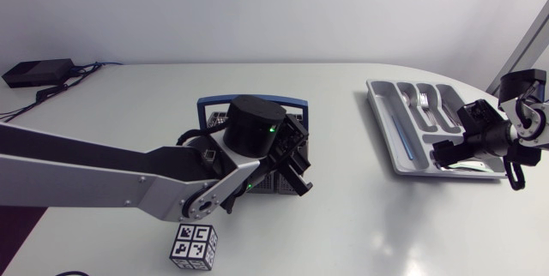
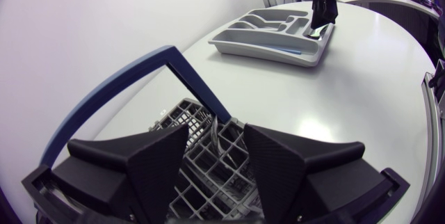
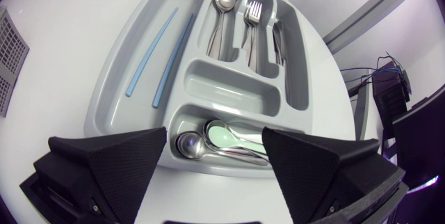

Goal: Transfer all utensils from the basket to the drawer tray.

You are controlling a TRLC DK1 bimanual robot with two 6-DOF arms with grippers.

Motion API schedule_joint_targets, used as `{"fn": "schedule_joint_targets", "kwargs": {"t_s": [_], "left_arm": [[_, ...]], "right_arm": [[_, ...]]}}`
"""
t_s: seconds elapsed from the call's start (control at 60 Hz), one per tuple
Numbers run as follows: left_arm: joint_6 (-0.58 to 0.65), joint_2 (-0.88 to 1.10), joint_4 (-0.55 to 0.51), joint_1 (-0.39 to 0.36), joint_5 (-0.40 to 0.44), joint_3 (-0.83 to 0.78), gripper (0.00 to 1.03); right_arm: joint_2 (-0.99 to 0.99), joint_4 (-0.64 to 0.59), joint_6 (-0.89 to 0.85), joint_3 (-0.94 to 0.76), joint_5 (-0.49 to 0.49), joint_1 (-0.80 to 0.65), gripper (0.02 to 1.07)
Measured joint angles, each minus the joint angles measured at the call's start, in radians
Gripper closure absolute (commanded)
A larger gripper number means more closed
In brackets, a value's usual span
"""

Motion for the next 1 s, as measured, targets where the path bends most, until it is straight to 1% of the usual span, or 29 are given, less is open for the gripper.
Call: {"fn": "schedule_joint_targets", "kwargs": {"t_s": [0.1, 0.117, 0.15, 0.233, 0.333, 0.467, 0.517, 0.667, 0.7, 0.75, 0.867, 0.917, 1.0], "left_arm": [[0.000, 0.009, 0.009, 0.001, 0.000, 0.014, 0.62], [0.000, 0.011, 0.010, 0.002, 0.000, 0.016, 0.65], [0.000, 0.015, 0.011, 0.002, 0.000, 0.021, 0.67], [0.000, 0.019, 0.014, 0.004, -0.001, 0.024, 0.68], [0.000, 0.020, 0.014, 0.005, -0.002, 0.024, 0.75], [0.000, 0.020, 0.014, 0.005, -0.005, 0.024, 0.75], [0.000, 0.020, 0.014, 0.005, -0.008, 0.024, 0.79], [0.000, 0.020, 0.014, 0.005, -0.016, 0.024, 0.80], [0.000, 0.020, 0.014, 0.005, -0.018, 0.024, 0.83], [0.000, 0.021, 0.015, 0.005, -0.019, 0.023, 0.84], [0.000, 0.026, 0.014, 0.004, -0.019, 0.023, 0.92], [0.000, 0.028, 0.014, 0.004, -0.020, 0.023, 0.93], [0.001, 0.029, 0.014, 0.003, -0.023, 0.023, 0.99]], "right_arm": [[0.000, 0.000, 0.000, 0.000, -0.003, 0.000, 0.08], [0.000, 0.000, 0.000, 0.000, -0.004, 0.000, 0.08], [0.000, 0.000, 0.000, 0.000, -0.005, 0.000, 0.08], [0.000, 0.000, 0.000, -0.001, -0.006, 0.000, 0.08], [0.000, 0.000, 0.000, -0.002, -0.006, 0.000, 0.08], [0.000, 0.000, 0.000, -0.002, -0.006, 0.000, 0.08], [0.000, 0.000, 0.000, -0.002, -0.006, 0.000, 0.08], [-0.005, 0.000, 0.000, -0.002, -0.006, 0.000, 0.08], [-0.006, 0.000, 0.000, -0.002, -0.006, 0.000, 0.08], [-0.009, 0.000, 0.000, -0.002, -0.006, 0.000, 0.08], [-0.016, 0.000, 0.000, -0.002, -0.006, 0.001, 0.08], [-0.016, 0.000, 0.000, -0.003, -0.006, 0.001, 0.08], [-0.018, -0.002, 0.000, -0.004, -0.006, 0.001, 0.08]]}}
